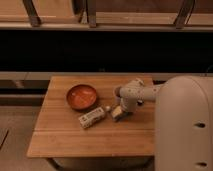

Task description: Wipe the white sponge on the table

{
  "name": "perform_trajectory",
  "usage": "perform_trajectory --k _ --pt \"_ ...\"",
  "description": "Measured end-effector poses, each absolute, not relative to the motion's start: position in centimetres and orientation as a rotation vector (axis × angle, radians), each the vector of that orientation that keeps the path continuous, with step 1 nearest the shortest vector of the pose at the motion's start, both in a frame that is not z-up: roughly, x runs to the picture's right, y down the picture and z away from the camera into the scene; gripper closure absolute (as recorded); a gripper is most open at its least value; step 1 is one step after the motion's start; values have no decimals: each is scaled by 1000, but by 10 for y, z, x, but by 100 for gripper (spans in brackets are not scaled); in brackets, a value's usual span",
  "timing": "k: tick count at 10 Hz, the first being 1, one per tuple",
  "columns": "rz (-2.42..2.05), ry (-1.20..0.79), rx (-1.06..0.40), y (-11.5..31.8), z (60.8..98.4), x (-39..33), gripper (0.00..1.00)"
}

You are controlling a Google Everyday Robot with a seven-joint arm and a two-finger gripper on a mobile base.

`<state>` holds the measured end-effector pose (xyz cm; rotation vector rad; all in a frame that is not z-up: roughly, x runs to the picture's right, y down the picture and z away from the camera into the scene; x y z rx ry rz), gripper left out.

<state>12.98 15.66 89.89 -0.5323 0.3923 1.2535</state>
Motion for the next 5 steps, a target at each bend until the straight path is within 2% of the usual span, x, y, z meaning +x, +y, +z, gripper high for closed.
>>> perform_trajectory --k 3,5 --pt "1226 392 -591 163 871 116 93" --pt "1184 403 -671 182 854 106 100"
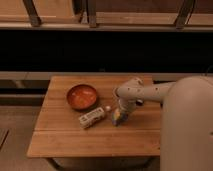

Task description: Wipe the white sponge on the table

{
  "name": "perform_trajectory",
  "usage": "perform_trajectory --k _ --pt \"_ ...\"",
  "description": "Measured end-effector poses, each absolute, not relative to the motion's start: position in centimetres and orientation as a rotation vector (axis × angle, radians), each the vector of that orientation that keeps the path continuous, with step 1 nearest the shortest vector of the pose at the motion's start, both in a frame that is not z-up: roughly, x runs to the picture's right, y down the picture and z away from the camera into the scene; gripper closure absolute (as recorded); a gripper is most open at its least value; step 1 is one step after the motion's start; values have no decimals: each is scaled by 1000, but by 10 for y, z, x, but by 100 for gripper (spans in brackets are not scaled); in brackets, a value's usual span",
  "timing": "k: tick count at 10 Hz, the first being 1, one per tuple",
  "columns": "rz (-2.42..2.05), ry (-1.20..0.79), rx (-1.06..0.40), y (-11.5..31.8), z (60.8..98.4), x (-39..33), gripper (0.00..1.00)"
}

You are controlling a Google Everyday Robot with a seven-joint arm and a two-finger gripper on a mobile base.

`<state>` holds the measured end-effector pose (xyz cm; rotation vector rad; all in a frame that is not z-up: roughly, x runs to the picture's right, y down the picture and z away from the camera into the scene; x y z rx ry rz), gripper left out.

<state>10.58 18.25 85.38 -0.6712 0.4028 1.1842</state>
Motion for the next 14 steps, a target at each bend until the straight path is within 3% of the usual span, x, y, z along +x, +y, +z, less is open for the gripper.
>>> perform_trajectory --k 3,6,9,12,14 --pt "1135 494 -740 213 851 125 100" --pt "1175 639 -693 220 870 186 100" --pt "1228 638 -587 184 899 207 100" --pt "1207 532 -542 143 913 166 100" --pt "1167 442 -590 136 905 117 100"
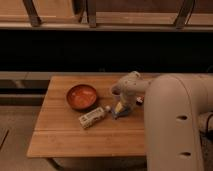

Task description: Wipe the white sponge on the table

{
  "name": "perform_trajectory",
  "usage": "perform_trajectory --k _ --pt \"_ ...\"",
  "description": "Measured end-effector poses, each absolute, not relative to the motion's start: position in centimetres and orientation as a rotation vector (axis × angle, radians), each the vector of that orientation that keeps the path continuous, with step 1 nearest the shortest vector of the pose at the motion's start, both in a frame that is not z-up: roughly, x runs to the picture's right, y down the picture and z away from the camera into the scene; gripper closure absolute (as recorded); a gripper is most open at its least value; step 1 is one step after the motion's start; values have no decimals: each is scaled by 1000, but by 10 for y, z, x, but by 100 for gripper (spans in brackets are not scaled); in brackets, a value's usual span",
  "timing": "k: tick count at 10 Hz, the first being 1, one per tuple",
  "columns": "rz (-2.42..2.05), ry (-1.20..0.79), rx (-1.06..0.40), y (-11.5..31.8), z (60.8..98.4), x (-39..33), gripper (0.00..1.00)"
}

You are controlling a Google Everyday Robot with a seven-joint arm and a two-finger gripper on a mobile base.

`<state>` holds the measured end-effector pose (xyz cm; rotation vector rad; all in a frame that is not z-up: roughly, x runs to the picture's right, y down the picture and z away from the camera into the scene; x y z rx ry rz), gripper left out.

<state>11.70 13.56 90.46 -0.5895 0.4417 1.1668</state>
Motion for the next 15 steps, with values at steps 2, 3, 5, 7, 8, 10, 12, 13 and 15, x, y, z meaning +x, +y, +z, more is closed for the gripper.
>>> perform_trajectory --k 2,3,5,7,8,10,12,13,15 --pt "1110 400 -698 158 884 83 100" --pt "1091 404 -750 173 875 78 100" --pt "1072 439 -820 198 866 84 100" --pt "1082 504 -842 213 868 111 100" --pt "1093 547 -841 219 871 131 100" --pt "1135 598 -781 204 881 167 100" --pt "1159 591 -703 173 892 180 100" --pt "1159 570 -665 155 898 177 100" --pt "1148 530 -647 141 902 163 100"
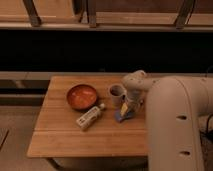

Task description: Wipe the white sponge on the table

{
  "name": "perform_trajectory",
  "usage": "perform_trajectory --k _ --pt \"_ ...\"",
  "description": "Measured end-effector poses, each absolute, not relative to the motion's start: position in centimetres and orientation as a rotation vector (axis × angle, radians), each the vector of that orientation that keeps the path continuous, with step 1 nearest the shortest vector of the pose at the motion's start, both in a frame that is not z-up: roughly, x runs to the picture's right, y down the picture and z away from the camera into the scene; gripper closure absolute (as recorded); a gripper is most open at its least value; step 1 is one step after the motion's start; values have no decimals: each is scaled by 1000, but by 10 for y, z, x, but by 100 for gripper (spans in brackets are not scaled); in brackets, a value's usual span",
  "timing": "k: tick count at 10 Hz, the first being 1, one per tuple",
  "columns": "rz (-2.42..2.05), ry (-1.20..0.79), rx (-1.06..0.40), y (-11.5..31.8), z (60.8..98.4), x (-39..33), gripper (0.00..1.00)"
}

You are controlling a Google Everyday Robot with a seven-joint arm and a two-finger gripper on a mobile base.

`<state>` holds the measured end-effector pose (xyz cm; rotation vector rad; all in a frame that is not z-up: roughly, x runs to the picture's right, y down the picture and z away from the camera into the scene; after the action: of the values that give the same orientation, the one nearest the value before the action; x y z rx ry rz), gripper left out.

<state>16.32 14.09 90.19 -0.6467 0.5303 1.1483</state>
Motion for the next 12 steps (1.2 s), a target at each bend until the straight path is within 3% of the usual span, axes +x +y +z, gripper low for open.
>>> perform_trajectory --k 3,7,12 --pt "1096 454 -692 146 898 117 100" --pt "1016 422 -792 183 871 91 100" --pt "1073 543 -800 205 877 150 100"
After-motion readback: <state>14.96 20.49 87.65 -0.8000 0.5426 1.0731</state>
